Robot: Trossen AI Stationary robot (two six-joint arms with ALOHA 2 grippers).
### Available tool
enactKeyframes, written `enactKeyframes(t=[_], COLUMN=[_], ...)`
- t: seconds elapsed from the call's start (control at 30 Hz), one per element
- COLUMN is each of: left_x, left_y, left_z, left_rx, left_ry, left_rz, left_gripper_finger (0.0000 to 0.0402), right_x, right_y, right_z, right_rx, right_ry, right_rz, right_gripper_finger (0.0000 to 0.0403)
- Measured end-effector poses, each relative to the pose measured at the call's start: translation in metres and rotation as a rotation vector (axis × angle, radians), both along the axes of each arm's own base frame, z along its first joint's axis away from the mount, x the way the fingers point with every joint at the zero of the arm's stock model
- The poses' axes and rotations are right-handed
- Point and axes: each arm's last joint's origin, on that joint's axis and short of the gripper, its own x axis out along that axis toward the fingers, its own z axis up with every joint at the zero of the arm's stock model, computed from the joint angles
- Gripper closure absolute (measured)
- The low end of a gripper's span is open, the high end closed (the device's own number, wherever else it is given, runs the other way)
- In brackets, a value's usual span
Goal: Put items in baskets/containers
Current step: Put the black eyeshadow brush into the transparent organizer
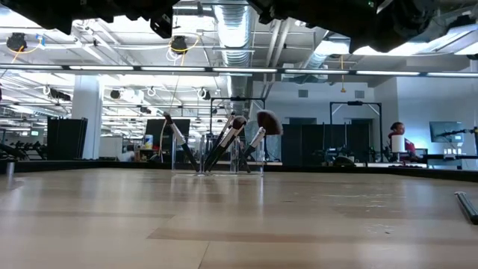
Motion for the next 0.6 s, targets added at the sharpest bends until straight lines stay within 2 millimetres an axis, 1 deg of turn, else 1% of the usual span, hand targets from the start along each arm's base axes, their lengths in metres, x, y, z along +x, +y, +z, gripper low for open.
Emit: enactKeyframes(t=[0.13,0.37,0.5,0.6], left_x=[0.0001,0.0004,0.0004,0.0005], left_y=[0.0007,0.0018,0.0021,0.0026], left_z=[-0.0009,-0.0045,-0.0049,-0.0056], left_rx=[-0.001,0.009,0.010,0.012], left_ry=[0.007,0.042,0.046,0.053], left_rz=[0.023,0.065,0.077,0.087], left_gripper_finger=[0.0380,0.0379,0.0374,0.0362], right_x=[0.0000,0.0006,0.0008,0.0010], right_y=[-0.0017,-0.0025,-0.0035,-0.0037], right_z=[0.0009,-0.0006,-0.0005,-0.0011], right_rx=[0.000,0.003,0.010,0.023], right_ry=[-0.005,0.008,0.009,0.017], right_rz=[-0.006,-0.008,-0.037,-0.057], right_gripper_finger=[0.0394,0.0382,0.0396,0.0394])
